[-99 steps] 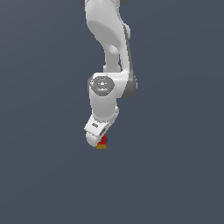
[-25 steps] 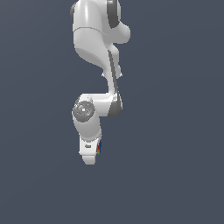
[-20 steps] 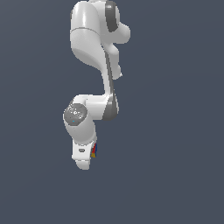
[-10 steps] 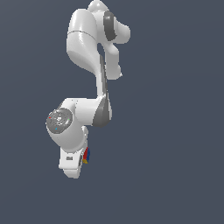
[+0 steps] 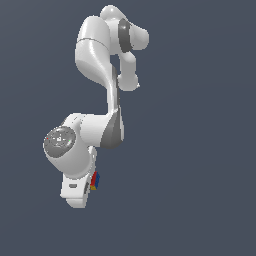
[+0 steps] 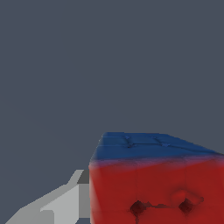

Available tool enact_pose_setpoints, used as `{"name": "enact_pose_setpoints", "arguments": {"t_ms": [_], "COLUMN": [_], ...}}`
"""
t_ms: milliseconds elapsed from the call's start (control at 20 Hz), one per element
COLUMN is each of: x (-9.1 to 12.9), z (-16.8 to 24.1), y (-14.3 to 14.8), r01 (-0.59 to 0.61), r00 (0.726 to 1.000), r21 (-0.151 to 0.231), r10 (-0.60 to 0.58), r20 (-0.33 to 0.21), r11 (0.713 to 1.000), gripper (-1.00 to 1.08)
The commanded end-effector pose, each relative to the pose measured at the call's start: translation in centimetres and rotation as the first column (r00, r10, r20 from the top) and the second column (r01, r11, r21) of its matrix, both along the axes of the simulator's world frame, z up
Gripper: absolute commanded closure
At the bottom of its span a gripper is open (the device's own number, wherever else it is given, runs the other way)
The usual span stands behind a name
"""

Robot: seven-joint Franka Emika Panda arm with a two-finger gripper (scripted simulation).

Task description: Pick up the object and move it to a goal position.

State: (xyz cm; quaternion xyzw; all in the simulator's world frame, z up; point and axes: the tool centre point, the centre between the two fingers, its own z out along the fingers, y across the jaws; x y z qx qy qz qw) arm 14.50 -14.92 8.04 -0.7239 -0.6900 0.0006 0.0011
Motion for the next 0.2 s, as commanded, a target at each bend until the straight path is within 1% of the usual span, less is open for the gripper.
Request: {"name": "enact_pose_setpoints", "arguments": {"t_ms": [0,150], "x": [0.22,0.27], "z": [0.21,0.21], "y": [-0.12,-0.14], "r01": [0.000,0.000], "r00": [1.000,1.000], "r21": [0.000,0.000], "r10": [0.000,0.000], "r20": [0.002,0.002], "r11": [1.000,1.000], "gripper": [1.08,1.08]}}
